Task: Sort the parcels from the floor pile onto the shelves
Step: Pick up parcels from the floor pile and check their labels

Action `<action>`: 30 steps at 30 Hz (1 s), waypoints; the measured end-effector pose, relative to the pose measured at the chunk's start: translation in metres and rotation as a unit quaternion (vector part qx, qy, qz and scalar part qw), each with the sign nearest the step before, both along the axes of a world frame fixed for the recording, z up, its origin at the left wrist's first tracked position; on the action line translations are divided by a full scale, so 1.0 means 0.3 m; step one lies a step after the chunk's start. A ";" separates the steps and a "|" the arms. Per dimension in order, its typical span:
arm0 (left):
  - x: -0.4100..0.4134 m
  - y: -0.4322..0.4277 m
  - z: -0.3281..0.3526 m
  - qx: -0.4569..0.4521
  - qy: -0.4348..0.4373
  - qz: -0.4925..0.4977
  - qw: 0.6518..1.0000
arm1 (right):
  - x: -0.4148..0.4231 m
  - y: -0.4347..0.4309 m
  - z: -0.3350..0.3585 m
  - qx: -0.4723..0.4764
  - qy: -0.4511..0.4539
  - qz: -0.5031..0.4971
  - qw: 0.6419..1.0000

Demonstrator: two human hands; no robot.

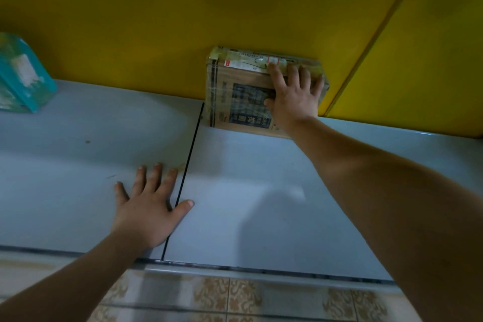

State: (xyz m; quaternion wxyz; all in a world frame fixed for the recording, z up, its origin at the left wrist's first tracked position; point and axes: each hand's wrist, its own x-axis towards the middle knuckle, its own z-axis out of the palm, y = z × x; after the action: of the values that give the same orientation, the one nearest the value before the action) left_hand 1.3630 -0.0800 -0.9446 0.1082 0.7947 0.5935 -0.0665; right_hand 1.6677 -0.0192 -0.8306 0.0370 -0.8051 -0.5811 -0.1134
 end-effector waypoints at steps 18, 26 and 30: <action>-0.122 -0.069 0.435 -0.169 -0.028 -0.018 0.985 | -0.170 -0.283 0.264 -0.167 0.018 0.052 0.984; -0.317 -0.396 0.847 -0.192 -0.057 -0.018 0.980 | -0.401 -0.666 0.596 -0.259 0.079 0.033 0.962; -0.413 -0.592 1.087 -0.158 -0.065 -0.008 0.985 | -0.486 -0.862 0.810 -0.260 0.085 0.047 0.961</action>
State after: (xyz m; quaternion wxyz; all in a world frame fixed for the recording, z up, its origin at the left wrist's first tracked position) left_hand 1.2391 -0.2576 -0.6187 0.2705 0.7747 0.5612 -0.1081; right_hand 1.5218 -0.2778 -0.5876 -0.1196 -0.7655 -0.6221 0.1121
